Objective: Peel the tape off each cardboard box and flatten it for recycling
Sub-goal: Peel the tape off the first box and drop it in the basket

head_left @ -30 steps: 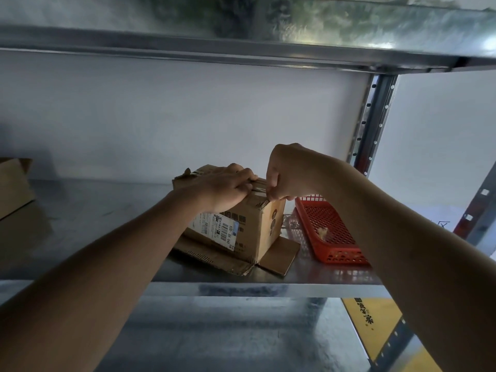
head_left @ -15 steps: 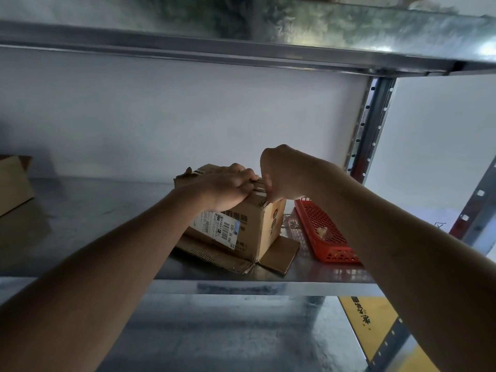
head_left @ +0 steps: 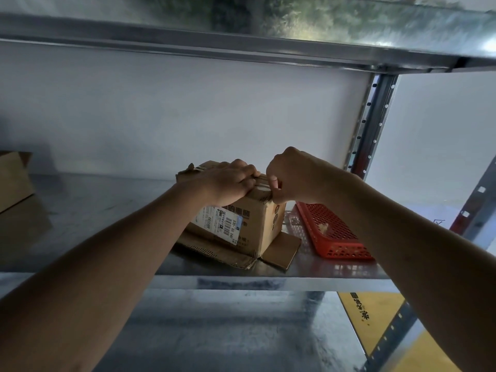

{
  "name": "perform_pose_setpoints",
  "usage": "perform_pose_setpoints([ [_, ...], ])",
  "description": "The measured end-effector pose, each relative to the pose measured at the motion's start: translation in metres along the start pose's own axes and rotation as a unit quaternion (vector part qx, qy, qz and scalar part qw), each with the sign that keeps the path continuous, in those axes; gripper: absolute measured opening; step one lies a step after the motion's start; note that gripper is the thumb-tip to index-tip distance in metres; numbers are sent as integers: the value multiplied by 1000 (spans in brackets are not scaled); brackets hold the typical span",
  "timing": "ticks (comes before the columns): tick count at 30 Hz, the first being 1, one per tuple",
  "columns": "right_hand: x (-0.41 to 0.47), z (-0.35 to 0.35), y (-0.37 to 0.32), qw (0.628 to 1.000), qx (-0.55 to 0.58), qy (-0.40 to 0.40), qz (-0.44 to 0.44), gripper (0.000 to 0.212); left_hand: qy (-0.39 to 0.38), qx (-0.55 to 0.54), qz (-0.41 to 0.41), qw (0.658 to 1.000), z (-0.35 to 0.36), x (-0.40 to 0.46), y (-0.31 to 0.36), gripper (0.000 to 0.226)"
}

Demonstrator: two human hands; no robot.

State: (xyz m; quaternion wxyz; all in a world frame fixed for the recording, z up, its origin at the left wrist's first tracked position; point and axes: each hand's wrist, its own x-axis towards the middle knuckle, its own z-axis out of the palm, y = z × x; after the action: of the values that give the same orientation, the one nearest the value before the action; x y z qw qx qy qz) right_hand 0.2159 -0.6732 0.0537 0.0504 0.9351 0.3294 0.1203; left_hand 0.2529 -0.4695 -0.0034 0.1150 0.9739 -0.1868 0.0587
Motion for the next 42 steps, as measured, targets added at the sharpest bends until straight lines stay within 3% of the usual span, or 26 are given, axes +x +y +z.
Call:
perform_pose_setpoints([
  [4, -6, 10, 10, 998, 42, 40, 1, 7, -3, -1, -6, 1000, 0, 3, -1, 39],
  [8, -21, 29, 14, 981, 135, 120, 65, 11, 0, -10, -3, 1000, 0, 2, -3, 36],
  [13, -46, 73, -13, 889, 319, 269, 187, 7, 9, -15, -8, 1000, 1, 2, -1, 39],
  [16, -47, 90, -31, 842, 365, 314, 244, 9, 9, -22, -15, 1000, 2, 0, 1, 41],
  [19, -45, 93, -38, 818, 386, 327, 274, 10, 10, -22, -16, 1000, 1, -1, 3, 41],
  [35, -34, 93, -42, 822, 354, 325, 307, 18, 4, -12, -17, 1000, -1, -3, 4, 40],
  [42, -28, 93, -44, 850, 312, 315, 286, 11, 6, -19, -13, 1000, -1, -2, 3, 41],
])
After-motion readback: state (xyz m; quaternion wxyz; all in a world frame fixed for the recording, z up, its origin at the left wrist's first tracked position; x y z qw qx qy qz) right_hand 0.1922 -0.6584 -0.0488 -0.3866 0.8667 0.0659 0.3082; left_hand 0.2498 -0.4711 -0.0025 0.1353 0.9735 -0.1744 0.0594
